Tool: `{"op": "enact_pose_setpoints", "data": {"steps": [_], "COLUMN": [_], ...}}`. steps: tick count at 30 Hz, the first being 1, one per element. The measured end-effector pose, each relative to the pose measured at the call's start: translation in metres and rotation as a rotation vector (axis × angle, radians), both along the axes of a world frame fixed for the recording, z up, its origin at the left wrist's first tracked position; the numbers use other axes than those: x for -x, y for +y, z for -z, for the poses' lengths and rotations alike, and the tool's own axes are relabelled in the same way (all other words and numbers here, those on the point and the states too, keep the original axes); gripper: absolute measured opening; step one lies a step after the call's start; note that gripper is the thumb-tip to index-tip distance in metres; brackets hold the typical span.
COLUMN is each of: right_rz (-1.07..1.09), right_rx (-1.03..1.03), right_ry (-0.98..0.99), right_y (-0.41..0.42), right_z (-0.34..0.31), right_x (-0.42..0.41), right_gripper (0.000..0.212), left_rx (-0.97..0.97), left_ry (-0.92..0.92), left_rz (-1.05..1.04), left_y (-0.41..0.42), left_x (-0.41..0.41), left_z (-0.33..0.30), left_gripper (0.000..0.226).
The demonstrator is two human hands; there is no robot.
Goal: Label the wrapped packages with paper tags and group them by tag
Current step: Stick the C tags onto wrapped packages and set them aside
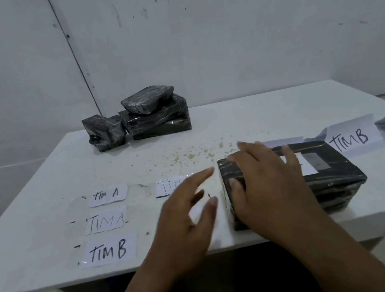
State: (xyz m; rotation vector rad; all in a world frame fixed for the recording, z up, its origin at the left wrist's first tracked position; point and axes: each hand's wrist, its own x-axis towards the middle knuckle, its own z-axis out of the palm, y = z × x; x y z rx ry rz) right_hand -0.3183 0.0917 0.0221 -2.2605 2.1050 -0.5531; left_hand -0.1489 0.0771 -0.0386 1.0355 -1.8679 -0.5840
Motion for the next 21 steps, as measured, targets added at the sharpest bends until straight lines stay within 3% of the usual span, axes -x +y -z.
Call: {"op": "enact_pose_setpoints", "data": {"steps": [3, 7, 12, 15, 21], "right_rz": [-0.173, -0.359, -0.237, -0.116, -0.082], "right_rx": [0.209, 0.072, -0.243, -0.392, -0.475], "right_ry": [-0.145, -0.156, -0.077, -0.074, -0.041], "right_y": [0.004, -0.004, -0.026, -0.032, -0.035], "right_z": [0.007, 0.013, 0.035, 0.046, 0.053], "right_x": [-0.023, -0.061, -0.086, -0.088, -0.083], "right_gripper": [0.034, 0.031, 0.050, 0.076, 0.087], "left_rx": [0.002, -0.237, -0.320, -0.392, -0.462], "left_ry": [-0.158, -0.446, -0.525, -0.550, -0.593], "left_rz": [-0.265, -0.441, -0.391, -0.364, -0.338], "left_y": [-0.005, -0.014, -0.025, -0.029, -0.043], "left_x": [-0.037, -0.066, -0.073, -0.069, -0.067], "left_z": [-0.001, 0.000, 0.020, 0.025, 0.024], "left_gripper": [0.034, 0.035, 0.043, 0.059, 0.059]}}
